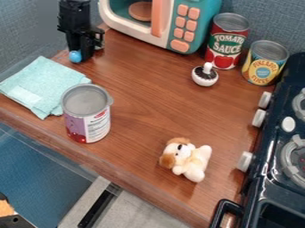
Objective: Move the blue object to the top of the blue cloth
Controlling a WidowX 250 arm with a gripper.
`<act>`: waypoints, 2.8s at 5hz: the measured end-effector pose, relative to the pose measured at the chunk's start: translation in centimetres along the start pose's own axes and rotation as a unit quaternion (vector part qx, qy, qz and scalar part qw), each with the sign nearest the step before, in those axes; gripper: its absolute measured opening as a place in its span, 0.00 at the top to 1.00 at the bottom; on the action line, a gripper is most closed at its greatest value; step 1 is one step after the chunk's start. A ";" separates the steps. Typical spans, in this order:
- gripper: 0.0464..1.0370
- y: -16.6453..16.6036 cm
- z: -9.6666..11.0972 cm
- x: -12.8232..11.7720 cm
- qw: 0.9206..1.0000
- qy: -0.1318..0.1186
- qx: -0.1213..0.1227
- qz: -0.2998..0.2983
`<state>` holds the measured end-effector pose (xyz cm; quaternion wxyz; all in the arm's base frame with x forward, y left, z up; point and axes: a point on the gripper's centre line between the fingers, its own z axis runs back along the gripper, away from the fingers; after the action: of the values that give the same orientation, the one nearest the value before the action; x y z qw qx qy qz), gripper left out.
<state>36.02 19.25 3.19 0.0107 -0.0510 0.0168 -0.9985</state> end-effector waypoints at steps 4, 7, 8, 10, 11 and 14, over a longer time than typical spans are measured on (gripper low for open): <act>0.71 4.2 4.9 9.8 0.997 0.023 -0.056 -0.045; 0.71 3.8 2.0 11.9 0.996 -0.026 -0.071 -0.038; 0.71 3.0 1.1 12.2 0.996 -0.037 -0.075 -0.030; 0.64 2.4 -0.7 12.0 0.996 -0.046 -0.069 -0.039; 0.32 2.4 -0.7 12.1 0.995 -0.060 -0.061 -0.047; 0.04 2.3 4.9 12.3 0.997 -0.026 -0.071 -0.026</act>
<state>24.31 16.47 9.21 -0.0183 -0.0781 0.0863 -0.9930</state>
